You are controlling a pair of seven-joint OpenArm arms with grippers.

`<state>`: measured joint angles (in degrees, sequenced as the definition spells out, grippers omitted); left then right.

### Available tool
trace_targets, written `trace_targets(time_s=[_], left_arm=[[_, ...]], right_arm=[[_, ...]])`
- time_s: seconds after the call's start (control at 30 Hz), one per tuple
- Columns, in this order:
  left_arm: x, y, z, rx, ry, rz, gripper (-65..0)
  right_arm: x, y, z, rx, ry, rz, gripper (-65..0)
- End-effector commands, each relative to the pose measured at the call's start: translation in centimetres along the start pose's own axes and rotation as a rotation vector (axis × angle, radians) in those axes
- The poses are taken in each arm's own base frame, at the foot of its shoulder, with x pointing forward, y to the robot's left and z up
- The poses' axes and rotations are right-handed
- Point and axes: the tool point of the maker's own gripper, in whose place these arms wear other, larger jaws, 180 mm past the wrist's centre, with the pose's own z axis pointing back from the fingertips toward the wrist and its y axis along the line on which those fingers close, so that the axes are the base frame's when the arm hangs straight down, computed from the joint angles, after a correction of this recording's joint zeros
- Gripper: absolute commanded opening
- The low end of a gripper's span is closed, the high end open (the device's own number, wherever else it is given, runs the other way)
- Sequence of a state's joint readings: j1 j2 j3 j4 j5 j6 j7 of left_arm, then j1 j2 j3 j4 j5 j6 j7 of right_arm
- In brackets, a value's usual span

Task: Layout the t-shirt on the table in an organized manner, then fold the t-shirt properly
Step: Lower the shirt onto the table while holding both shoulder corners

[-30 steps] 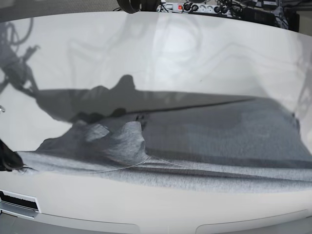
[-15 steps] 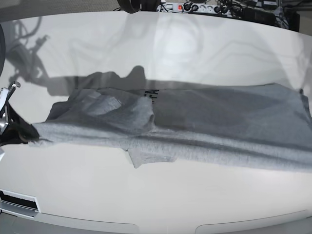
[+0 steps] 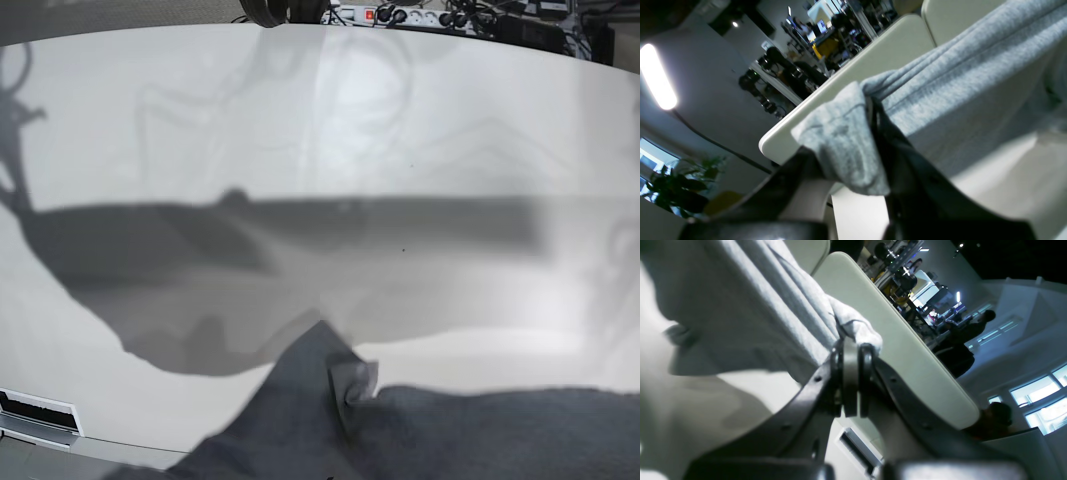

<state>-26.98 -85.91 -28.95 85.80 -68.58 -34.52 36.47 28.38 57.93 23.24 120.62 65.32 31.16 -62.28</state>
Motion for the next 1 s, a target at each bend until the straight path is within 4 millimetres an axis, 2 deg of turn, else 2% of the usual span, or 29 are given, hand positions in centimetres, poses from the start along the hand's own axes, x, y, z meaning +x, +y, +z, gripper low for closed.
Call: trace_targets(time_s=[0.0,0.1,0.23,0.37,0.53,0.63,0.73,0.97], left_arm=[[-0.3,1.8,0.8,0.072,0.068,-0.017,-65.0],[-2.5,-0.2,0.6,-0.026,0.150,0.046,-65.0],[-6.9,-5.0,0.2,-0.240,0.273,0.132,-65.0],[-13.0,-9.8,-0.6,-0.366,0.386,0.254,-65.0],[-19.8,-16.7,-0.4,-0.490,0.466,0.445,-65.0],[-22.7,-20.5,0.5,-0.544,0.508,0.546,-65.0],[-24.8,-23.3,1.5,-0.579,0.543,0.621,-65.0],[-27.9,-26.8,4.5,-0.645,0.679,0.677,-65.0]], right_arm=[[-1.4,-1.7,0.6,-0.064,0.096,0.020,-65.0],[-3.5,0.9,0.2,0.046,0.161,-0.005,-65.0],[-7.0,6.6,0.2,0.284,0.255,-0.070,-65.0],[-9.7,12.5,1.1,0.505,0.311,-0.180,-65.0],[-12.7,17.6,2.2,0.621,0.369,-0.314,-65.0],[-14.0,20.1,3.0,0.671,0.395,-0.387,-65.0],[-14.8,22.2,3.8,0.716,0.410,-0.426,-65.0],[-16.4,24.7,5.8,0.780,0.475,-0.472,-65.0]])
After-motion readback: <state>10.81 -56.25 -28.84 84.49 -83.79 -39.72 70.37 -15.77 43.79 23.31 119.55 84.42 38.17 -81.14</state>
